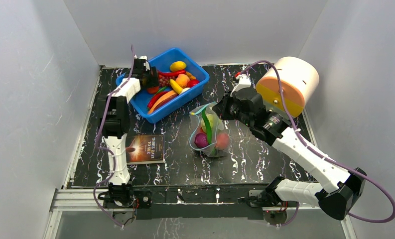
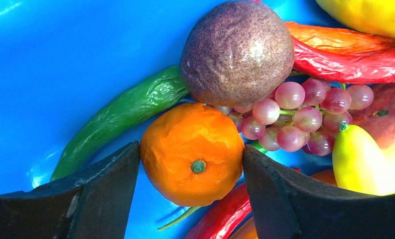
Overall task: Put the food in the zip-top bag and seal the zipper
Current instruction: Pick up the fake fruit from the bin.
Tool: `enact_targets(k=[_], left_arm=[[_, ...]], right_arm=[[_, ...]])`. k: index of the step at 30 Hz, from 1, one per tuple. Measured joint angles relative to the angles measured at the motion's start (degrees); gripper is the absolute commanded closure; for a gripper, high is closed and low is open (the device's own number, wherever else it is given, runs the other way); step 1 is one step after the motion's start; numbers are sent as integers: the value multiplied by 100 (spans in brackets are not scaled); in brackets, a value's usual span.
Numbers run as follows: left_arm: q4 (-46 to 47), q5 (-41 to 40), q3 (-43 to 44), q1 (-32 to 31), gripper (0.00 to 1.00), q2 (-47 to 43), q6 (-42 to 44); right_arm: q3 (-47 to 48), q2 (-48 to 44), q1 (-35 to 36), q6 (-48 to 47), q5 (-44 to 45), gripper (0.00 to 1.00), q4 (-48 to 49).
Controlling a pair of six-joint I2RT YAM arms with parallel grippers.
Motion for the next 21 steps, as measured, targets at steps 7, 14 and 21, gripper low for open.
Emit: enact_targets(k=[7, 14, 21], left_arm=[[-20, 144, 11, 0, 60, 0, 61], [-96, 173, 17, 0, 61, -15, 61], [-273, 232, -105, 0, 62, -280, -13]], right_arm=[[-2, 0, 0, 42, 0, 100, 2], [-2, -26, 0, 111, 0, 100, 2], [-37, -168, 0, 162, 42, 100, 0]])
